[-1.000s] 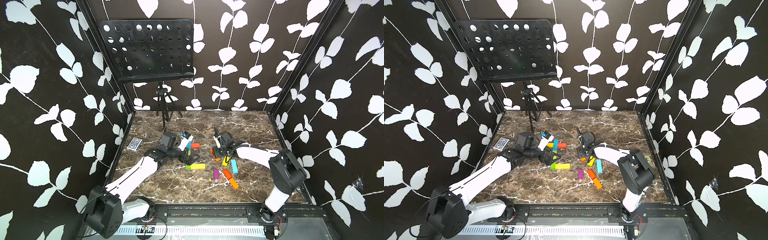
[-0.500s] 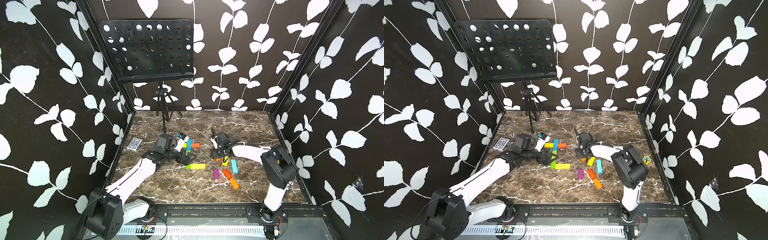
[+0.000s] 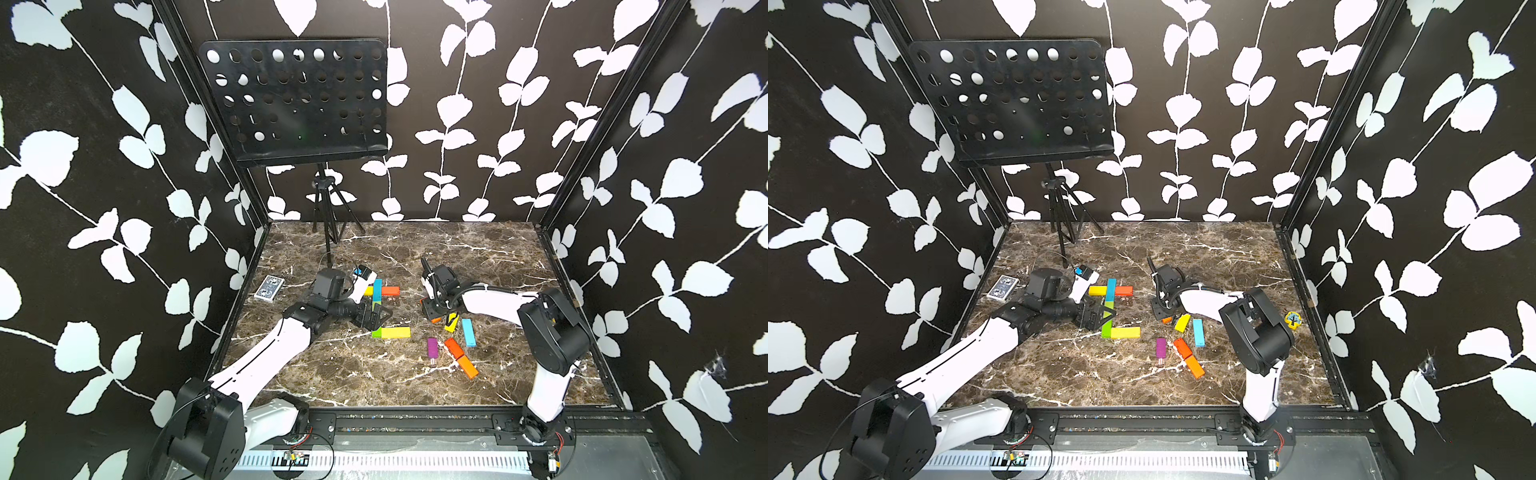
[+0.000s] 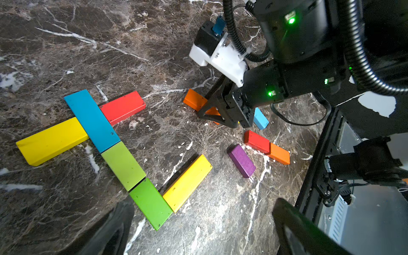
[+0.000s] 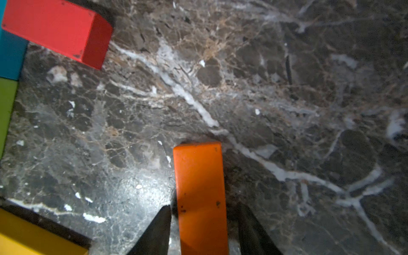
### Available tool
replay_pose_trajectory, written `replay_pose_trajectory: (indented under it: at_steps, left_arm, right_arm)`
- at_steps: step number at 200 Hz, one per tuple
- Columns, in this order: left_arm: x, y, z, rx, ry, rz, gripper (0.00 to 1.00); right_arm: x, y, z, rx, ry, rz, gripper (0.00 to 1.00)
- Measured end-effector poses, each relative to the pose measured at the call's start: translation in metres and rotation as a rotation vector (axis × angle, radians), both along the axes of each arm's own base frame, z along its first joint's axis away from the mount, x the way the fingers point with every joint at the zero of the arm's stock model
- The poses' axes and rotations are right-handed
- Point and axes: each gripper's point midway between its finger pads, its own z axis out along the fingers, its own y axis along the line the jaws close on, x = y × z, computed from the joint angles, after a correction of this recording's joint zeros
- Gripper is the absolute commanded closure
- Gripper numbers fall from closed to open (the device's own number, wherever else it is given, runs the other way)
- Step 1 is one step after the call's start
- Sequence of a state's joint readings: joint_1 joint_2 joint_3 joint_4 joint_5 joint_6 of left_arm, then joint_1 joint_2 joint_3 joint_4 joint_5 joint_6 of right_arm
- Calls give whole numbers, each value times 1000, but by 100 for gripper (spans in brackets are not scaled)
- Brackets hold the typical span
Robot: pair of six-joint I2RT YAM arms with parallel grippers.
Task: Assemble the letter t with building blocks
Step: Move the building block to the center of the board.
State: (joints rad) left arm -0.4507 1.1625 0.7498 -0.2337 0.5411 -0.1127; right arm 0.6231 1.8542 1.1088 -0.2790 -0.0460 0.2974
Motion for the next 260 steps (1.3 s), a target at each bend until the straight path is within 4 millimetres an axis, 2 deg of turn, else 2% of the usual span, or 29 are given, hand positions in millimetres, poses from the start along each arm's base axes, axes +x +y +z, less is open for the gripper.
replay_pose_trajectory:
  at_steps: [92,134,208,260]
  left_arm:
    - [1,1,-3,-1,1,5,1]
    - [4,1,-5,-3,8,14,1]
    - [10,-4,-9,-30,29,20,1]
    - [12,-7,-19,-24,57,15,1]
  right_arm:
    - [6,0,-2,-45,-11,-2,66]
    - [12,2,-2,-66,-22,-37,79]
    - [31,1,-1,-43,14,-223,77]
    - [46,-20,6,-46,27,-334,77]
